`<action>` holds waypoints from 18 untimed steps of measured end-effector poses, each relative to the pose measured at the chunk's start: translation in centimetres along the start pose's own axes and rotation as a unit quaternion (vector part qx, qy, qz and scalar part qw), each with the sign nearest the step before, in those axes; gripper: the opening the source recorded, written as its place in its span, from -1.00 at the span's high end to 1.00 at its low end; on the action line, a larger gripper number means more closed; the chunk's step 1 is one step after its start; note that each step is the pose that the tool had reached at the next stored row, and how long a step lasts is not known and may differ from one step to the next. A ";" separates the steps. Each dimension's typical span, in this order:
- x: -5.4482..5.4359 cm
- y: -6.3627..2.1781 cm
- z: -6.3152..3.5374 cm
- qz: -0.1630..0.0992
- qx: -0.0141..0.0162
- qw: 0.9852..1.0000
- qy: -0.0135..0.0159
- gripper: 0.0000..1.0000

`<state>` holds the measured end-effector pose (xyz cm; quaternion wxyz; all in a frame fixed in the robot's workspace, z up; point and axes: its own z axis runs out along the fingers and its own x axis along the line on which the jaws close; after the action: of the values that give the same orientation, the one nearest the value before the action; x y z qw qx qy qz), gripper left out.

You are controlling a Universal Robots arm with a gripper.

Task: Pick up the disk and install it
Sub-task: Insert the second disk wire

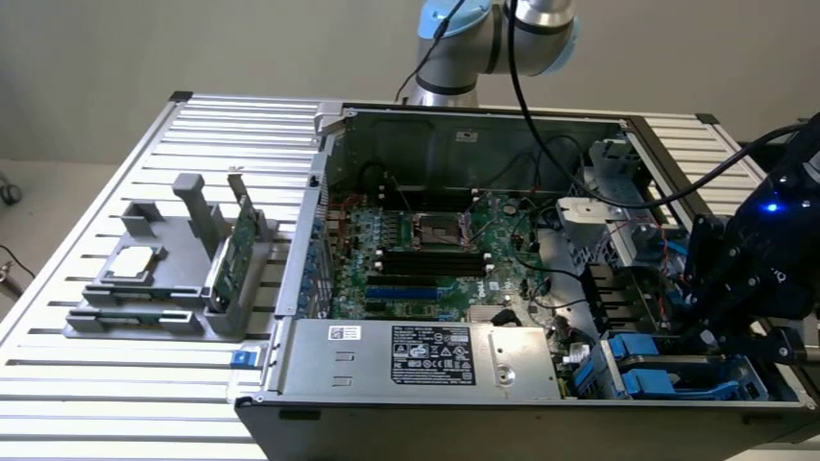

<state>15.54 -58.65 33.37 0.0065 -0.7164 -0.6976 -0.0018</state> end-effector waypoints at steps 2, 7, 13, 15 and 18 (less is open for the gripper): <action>0.0 0.01 0.01 0.000 0.000 1.000 0.000 0.66; 0.0 0.08 0.00 0.001 0.001 1.000 0.000 0.66; 0.0 0.09 0.01 0.003 0.002 1.000 0.000 0.66; 0.0 0.09 0.03 0.004 0.002 1.000 0.000 0.66; 0.0 0.09 0.10 0.005 0.003 1.000 0.000 0.66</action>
<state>15.62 -58.65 33.27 0.0082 -0.7199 -0.6940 0.0001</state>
